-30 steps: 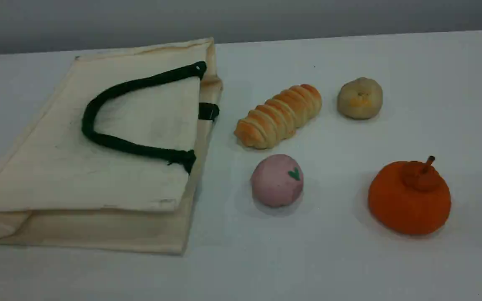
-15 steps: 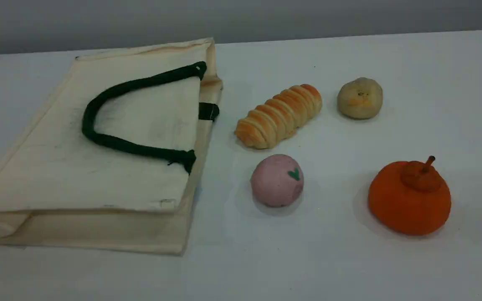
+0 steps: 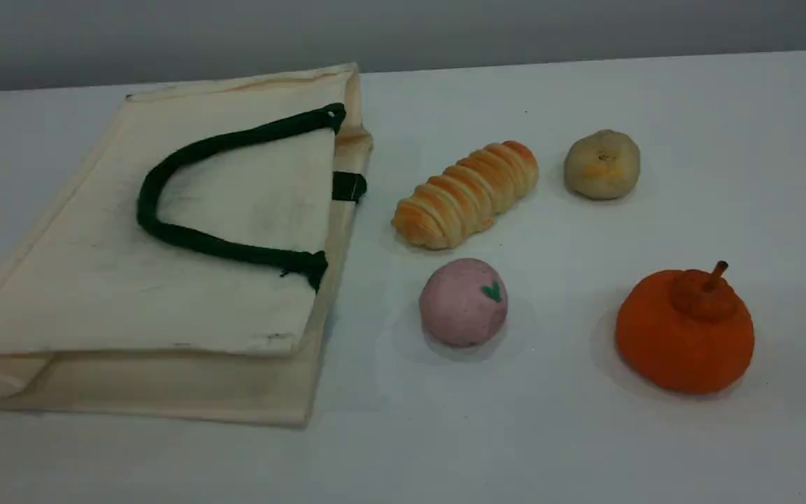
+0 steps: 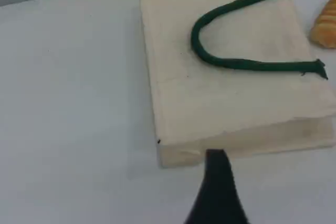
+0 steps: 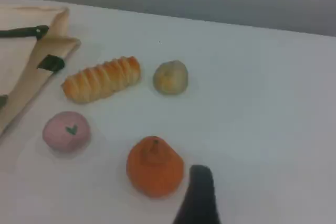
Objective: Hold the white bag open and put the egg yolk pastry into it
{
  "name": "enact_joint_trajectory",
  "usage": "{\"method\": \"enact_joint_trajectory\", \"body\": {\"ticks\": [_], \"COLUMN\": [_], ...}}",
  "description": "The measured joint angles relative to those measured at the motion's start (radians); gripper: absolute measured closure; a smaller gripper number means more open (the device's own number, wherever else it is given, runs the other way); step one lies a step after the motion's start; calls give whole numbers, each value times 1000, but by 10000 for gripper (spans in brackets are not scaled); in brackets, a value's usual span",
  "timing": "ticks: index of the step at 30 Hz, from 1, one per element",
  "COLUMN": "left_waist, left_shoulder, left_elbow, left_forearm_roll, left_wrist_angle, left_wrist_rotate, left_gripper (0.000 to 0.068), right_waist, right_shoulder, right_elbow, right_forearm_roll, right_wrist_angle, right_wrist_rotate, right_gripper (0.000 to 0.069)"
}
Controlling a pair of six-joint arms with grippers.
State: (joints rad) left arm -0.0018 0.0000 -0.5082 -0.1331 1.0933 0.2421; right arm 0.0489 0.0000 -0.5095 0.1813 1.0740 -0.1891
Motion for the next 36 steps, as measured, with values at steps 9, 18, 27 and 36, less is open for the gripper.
{"method": "enact_joint_trajectory", "body": {"ticks": [9, 18, 27, 36], "left_waist": [0, -23, -23, -23], "left_shoulder": [0, 39, 402, 924], "left_elbow": [0, -32, -98, -285], "left_forearm_roll": [1, 2, 4, -2], "left_wrist_angle": [-1, -92, -275, -418], "left_wrist_rotate": [0, -52, -76, -76], "left_gripper": [190, 190, 190, 202], "right_waist": [1, 29, 52, 51], "right_shoulder": [0, 0, 176, 582], "right_elbow": [0, 0, -62, -239], "right_forearm_roll": [0, 43, 33, 2], "right_wrist_angle": [0, -5, -151, -312], "right_wrist_rotate": [0, 4, 37, 58], "right_gripper": [148, 148, 148, 148]}}
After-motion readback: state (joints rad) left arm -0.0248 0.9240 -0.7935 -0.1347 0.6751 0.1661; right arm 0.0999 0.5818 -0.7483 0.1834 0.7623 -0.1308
